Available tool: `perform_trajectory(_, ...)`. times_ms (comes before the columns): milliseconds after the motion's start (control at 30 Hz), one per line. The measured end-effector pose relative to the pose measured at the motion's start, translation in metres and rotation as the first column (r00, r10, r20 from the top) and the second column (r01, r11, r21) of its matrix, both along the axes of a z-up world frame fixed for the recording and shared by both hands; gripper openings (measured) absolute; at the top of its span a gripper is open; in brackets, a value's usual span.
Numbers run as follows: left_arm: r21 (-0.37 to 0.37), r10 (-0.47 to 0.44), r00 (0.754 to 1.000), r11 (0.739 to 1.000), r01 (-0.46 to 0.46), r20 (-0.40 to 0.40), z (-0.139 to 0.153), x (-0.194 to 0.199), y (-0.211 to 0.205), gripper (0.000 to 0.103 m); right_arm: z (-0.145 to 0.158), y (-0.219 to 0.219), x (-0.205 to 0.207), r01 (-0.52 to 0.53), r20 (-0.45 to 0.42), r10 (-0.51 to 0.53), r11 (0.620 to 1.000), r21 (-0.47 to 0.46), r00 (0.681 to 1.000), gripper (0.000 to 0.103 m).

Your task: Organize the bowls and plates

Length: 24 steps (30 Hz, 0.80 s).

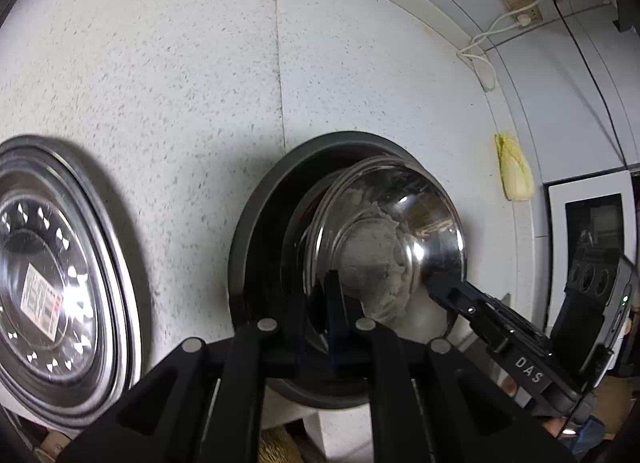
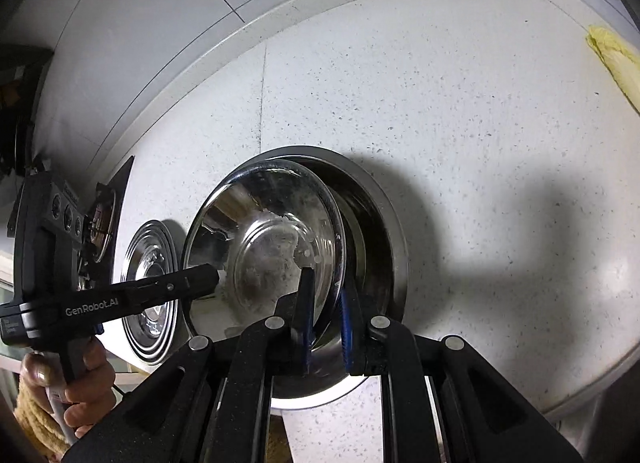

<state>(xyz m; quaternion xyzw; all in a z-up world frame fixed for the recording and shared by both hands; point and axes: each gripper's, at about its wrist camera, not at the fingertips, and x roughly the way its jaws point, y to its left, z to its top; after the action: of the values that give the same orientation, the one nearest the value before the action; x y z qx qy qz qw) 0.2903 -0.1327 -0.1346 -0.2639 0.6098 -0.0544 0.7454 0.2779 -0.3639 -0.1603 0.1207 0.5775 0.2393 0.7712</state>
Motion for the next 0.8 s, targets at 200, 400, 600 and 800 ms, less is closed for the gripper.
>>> perform_trajectory(200, 0.009, 0.016, 1.0, 1.0, -0.016, 0.002, -0.014, 0.017, -0.023, 0.01, 0.003, 0.0, -0.006, -0.007, 0.008, 0.007, 1.0, -0.009, 1.0, 0.011)
perform_trajectory(400, 0.013, -0.018, 0.999, 1.0, 0.017, 0.045, -0.008, 0.01, -0.022, 0.019, 0.002, -0.008, -0.004, -0.004, 0.036, 0.005, 0.999, -0.034, 0.999, 0.011)
perform_trajectory(600, 0.092, -0.105, 0.989, 0.991, 0.095, 0.108, 0.003, 0.003, -0.033, 0.029, 0.019, -0.017, -0.002, 0.031, 0.072, -0.032, 0.999, 0.015, 0.997, 0.011)
perform_trajectory(800, 0.16, -0.136, 0.969, 0.982, 0.103, 0.207, 0.033, -0.007, -0.029, 0.03, 0.037, -0.031, -0.006, 0.064, 0.128, -0.067, 0.997, 0.032, 0.989, 0.011)
